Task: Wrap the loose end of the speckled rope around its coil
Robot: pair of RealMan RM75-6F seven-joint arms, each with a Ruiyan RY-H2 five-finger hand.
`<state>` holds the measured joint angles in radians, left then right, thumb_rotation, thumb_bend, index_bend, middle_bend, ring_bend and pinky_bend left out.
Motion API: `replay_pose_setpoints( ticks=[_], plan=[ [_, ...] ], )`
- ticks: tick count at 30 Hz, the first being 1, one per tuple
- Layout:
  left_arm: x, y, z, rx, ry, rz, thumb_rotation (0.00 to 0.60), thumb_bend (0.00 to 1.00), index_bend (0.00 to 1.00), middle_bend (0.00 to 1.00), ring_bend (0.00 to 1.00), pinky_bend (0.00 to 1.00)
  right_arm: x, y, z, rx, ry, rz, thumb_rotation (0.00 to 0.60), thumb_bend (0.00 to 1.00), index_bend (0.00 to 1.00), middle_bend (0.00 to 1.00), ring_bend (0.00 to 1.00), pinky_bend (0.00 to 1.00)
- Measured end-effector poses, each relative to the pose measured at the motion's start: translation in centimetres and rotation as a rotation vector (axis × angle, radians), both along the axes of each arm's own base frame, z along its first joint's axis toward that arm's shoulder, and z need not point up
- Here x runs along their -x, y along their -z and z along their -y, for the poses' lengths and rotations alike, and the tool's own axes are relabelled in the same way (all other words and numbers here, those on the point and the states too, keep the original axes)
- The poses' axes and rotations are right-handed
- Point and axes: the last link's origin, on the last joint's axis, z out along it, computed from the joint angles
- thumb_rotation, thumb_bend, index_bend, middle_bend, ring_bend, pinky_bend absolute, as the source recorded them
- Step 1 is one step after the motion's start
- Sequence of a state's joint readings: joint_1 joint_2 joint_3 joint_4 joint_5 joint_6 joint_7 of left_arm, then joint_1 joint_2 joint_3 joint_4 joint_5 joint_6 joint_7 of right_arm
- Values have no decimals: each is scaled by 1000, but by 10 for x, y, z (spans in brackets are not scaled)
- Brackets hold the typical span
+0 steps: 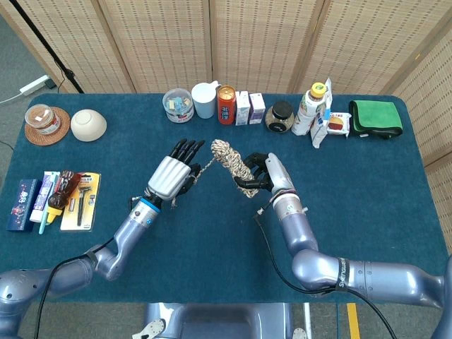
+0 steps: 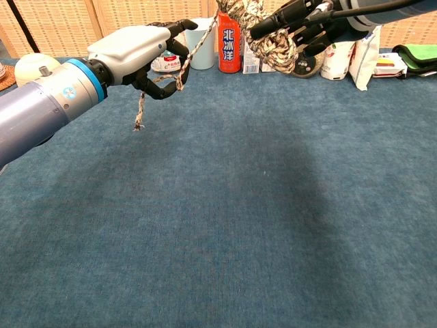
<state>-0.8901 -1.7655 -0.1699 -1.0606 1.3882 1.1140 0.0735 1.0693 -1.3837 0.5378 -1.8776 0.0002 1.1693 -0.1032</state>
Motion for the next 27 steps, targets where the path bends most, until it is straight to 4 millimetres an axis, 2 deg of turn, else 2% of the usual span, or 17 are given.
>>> replay_pose_setpoints(
  ticks=[9, 18, 27],
  plan=[
    [-6, -6, 12, 19, 42, 13, 600, 457, 627, 0, 0, 0, 3, 13, 2, 34, -17, -121, 600, 542, 686, 683, 618, 921],
    [-24, -14, 24, 32, 85, 58, 600, 456, 627, 0, 0, 0, 9, 29, 8, 90, -58, -318, 600, 542, 687, 684, 618, 922],
    [-38, -27, 33, 37, 85, 109, 600, 454, 627, 0, 0, 0, 14, 39, 10, 88, -62, -395, 600, 542, 687, 684, 618, 923]
  ],
)
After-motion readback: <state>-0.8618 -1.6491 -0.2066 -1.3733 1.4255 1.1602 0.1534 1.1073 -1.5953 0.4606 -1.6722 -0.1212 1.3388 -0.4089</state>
